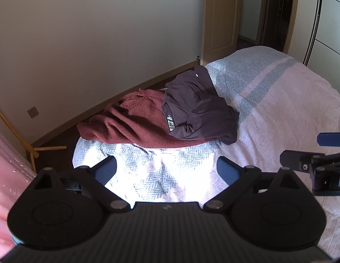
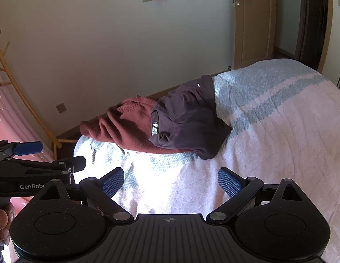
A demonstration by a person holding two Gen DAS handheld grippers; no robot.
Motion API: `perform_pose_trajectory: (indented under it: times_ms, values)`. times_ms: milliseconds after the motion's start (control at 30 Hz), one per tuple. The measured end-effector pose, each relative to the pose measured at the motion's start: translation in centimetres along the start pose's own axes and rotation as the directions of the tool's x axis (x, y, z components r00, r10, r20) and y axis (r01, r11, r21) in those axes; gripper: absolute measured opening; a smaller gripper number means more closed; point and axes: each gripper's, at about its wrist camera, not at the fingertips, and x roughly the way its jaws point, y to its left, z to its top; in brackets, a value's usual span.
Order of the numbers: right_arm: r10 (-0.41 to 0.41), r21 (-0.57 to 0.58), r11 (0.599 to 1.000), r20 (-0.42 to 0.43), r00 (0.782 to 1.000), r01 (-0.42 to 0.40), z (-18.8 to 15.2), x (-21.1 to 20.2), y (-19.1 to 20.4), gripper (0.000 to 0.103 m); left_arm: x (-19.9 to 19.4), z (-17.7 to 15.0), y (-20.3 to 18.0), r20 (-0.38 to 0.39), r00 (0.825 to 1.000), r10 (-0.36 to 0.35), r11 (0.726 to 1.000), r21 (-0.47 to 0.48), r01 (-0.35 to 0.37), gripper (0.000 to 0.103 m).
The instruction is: Fold clothes
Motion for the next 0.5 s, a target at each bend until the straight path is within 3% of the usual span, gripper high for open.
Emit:
perform_pose_trajectory:
  times_ms: [500]
  values:
    - [-0.001, 0.001, 1.000, -0.016, 1.000, 0.001, -0.95, 0.43, -0.31, 0.095, 0.34, 0.10, -0.10, -0.016, 0.999, -0.031, 0.999, -0.013, 0.031, 0.096]
